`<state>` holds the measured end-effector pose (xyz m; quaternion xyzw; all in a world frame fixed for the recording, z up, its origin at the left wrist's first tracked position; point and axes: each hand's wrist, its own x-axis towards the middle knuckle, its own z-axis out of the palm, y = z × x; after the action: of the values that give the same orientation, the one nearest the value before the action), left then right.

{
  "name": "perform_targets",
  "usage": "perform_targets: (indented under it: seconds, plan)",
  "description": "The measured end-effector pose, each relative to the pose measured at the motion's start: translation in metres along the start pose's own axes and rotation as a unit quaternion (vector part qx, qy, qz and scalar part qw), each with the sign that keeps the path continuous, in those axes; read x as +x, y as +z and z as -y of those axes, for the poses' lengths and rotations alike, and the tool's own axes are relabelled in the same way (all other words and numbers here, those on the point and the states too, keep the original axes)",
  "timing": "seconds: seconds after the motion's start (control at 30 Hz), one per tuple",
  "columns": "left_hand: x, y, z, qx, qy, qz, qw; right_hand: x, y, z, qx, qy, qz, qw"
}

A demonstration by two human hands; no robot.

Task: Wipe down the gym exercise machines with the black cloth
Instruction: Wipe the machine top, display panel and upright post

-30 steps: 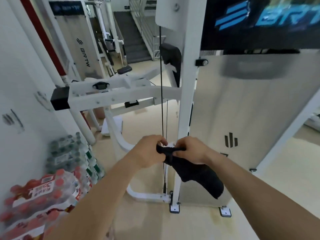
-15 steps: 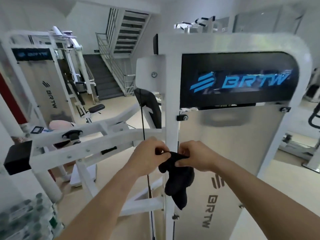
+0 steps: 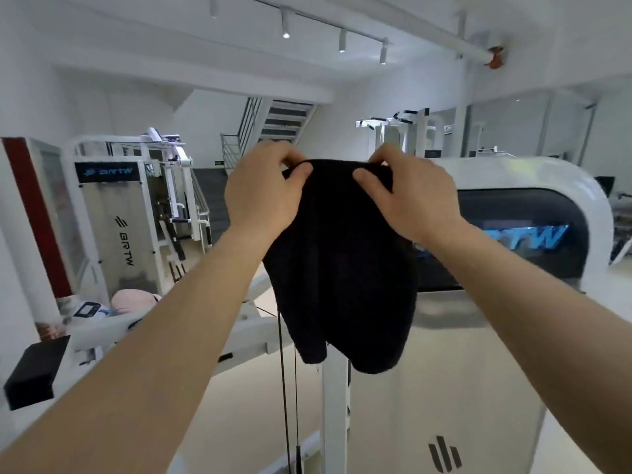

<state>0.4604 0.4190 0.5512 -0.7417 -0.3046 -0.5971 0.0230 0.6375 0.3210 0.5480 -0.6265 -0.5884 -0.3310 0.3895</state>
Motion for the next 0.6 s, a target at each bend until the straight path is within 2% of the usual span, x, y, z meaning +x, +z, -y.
perform_targets:
  seconds: [0.07, 0.17, 0.3, 0.37, 0.43, 0.5, 0.6]
  plan:
    - [0.031, 0.008, -0.012, 0.016, 0.0, -0.046, 0.999, 0.04, -0.004, -0.008, -0.067, -0.031, -0.037, 0.997]
    - [0.07, 0.025, -0.025, 0.019, -0.019, -0.071, 0.997, 0.085, -0.002, -0.023, -0.118, -0.025, -0.03, 0.992]
    - [0.09, 0.054, -0.031, 0.052, -0.008, -0.016, 0.999, 0.11, 0.009, -0.05, -0.133, 0.012, 0.027, 0.991]
    - [0.082, 0.065, -0.029, 0.018, 0.001, 0.028, 0.999, 0.108, 0.02, -0.064, -0.134, 0.024, 0.072, 0.988]
    - [0.064, 0.074, -0.025, -0.008, 0.03, 0.062, 0.998, 0.102, 0.03, -0.075, -0.091, 0.044, 0.091, 0.991]
    - [0.044, 0.082, -0.015, 0.039, 0.118, 0.069, 0.99, 0.094, 0.037, -0.078, -0.056, 0.056, 0.042, 0.996]
    - [0.032, 0.087, 0.009, 0.131, 0.221, 0.06, 0.965, 0.085, 0.047, -0.07, -0.139, -0.057, -0.093, 0.984]
